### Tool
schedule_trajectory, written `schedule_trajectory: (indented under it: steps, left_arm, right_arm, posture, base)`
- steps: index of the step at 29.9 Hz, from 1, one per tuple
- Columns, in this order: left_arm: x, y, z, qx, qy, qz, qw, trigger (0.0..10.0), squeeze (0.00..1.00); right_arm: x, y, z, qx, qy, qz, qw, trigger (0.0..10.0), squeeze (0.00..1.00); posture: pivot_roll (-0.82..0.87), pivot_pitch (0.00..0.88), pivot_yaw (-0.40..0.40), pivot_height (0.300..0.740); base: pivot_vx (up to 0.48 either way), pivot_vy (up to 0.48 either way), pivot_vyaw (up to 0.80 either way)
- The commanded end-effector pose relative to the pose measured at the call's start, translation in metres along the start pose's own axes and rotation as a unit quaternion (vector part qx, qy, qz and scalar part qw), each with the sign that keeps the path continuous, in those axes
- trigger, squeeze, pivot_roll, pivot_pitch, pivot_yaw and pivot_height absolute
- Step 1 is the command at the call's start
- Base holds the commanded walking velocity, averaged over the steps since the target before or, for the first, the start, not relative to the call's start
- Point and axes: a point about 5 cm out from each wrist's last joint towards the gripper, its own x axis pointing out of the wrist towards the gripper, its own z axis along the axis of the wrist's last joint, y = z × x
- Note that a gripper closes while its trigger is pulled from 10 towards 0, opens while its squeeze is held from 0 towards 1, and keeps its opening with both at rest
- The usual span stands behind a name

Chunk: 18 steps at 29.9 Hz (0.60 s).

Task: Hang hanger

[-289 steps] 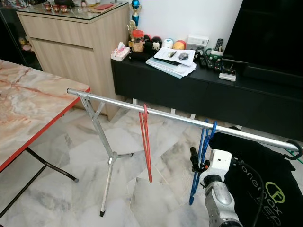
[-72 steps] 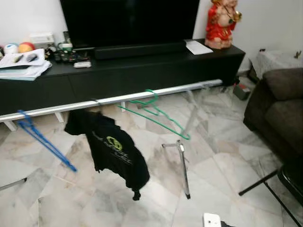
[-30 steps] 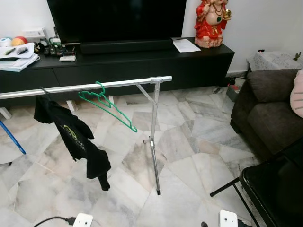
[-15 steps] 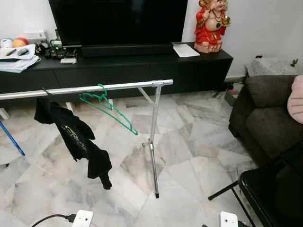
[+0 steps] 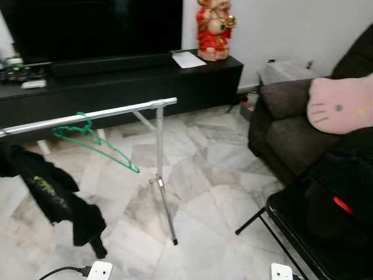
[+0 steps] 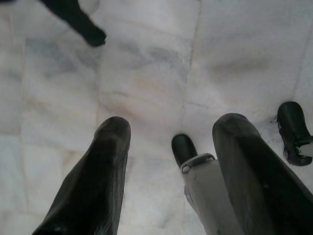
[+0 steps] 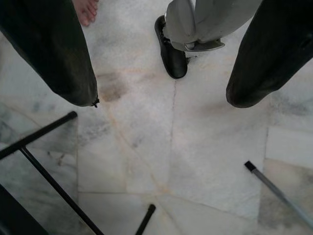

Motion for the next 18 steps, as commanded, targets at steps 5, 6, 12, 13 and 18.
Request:
schedule_trajectory:
  steps: [5,6,12,13,18]
  left_arm:
    - [-0.001,0.0,-0.008,-0.001,0.013,-0.001,1.0,10.0,0.0]
    - [-0.001,0.0,-0.007,-0.001,0.012,-0.002,1.0,10.0,0.0]
    - [-0.001,-0.002,-0.007,-0.002,0.012,-0.002,1.0,10.0,0.0]
    - [-0.001,-0.003,-0.007,-0.002,0.012,-0.002,1.0,10.0,0.0]
    - [-0.001,-0.005,-0.008,-0.002,0.013,-0.007,1.0,10.0,0.0]
  right_arm:
    - [-0.001,0.001,-0.009,0.008,0.016,-0.004,1.0,10.0,0.0]
    - [-0.002,0.001,-0.01,0.008,0.017,-0.004,1.0,10.0,0.0]
    - [-0.001,0.009,-0.009,0.005,0.015,0.0,1.0,10.0,0.0]
    - [-0.001,0.01,-0.008,0.005,0.014,0.0,1.0,10.0,0.0]
    - [0.0,0.02,-0.004,0.014,0.007,0.001,1.0,10.0,0.0]
  posture:
    - [-0.11,0.003,0.008,0.74]
    - [-0.11,0.003,0.008,0.74]
    - [-0.11,0.0,0.009,0.74]
    - [-0.11,0.0,0.011,0.74]
    - [-0.11,0.0,0.02,0.74]
  base:
    - [0.0,0.0,-0.75]
    - [0.0,0.0,-0.75]
    - [0.0,0.0,-0.75]
    - [0.0,0.0,-0.75]
    - [0.0,0.0,-0.75]
